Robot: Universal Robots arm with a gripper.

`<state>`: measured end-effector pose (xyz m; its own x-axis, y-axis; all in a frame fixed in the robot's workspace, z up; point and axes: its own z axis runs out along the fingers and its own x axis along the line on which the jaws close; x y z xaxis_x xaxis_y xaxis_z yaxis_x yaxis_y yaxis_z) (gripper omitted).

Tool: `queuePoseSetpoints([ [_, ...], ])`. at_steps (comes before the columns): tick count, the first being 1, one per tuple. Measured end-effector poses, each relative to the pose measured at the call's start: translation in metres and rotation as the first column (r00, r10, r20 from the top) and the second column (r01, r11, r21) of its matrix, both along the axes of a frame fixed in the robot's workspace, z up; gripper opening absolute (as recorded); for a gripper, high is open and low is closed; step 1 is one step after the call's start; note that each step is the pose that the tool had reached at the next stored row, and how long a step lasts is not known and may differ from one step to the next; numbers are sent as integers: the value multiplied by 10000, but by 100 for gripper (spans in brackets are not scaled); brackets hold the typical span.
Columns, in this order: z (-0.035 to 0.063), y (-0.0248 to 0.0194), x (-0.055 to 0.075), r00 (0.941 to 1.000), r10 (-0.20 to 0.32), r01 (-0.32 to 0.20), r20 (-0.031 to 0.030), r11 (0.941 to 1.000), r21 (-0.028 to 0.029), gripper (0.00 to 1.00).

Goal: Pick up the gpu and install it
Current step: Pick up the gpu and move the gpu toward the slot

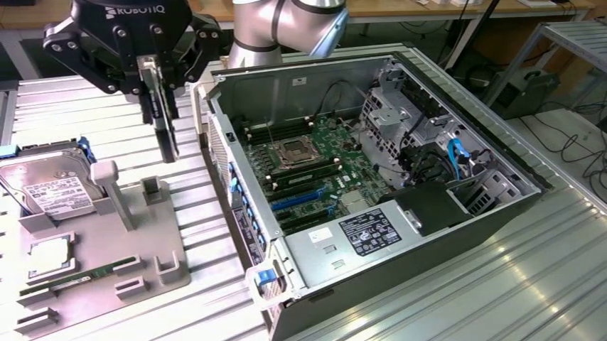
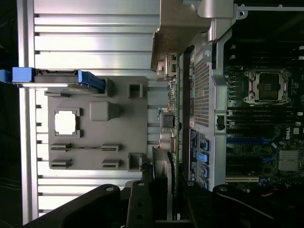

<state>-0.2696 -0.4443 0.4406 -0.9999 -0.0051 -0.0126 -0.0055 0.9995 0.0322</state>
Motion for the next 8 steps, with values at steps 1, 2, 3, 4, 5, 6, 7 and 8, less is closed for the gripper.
queuePoseSetpoints([
  [1,-1,0,29,10000,0,0,1,10000,1,28],
  [2,-1,0,53,10000,0,0,1,10000,1,28],
  [3,-1,0,71,10000,0,0,1,10000,1,28],
  [4,-1,0,85,10000,0,0,1,10000,1,28],
  [5,-1,0,99,10000,0,0,1,10000,1,28],
  [6,-1,0,114,10000,0,0,1,10000,1,28],
  [7,-1,0,128,10000,0,0,1,10000,1,28],
  [8,-1,0,156,10000,0,0,1,10000,1,28],
])
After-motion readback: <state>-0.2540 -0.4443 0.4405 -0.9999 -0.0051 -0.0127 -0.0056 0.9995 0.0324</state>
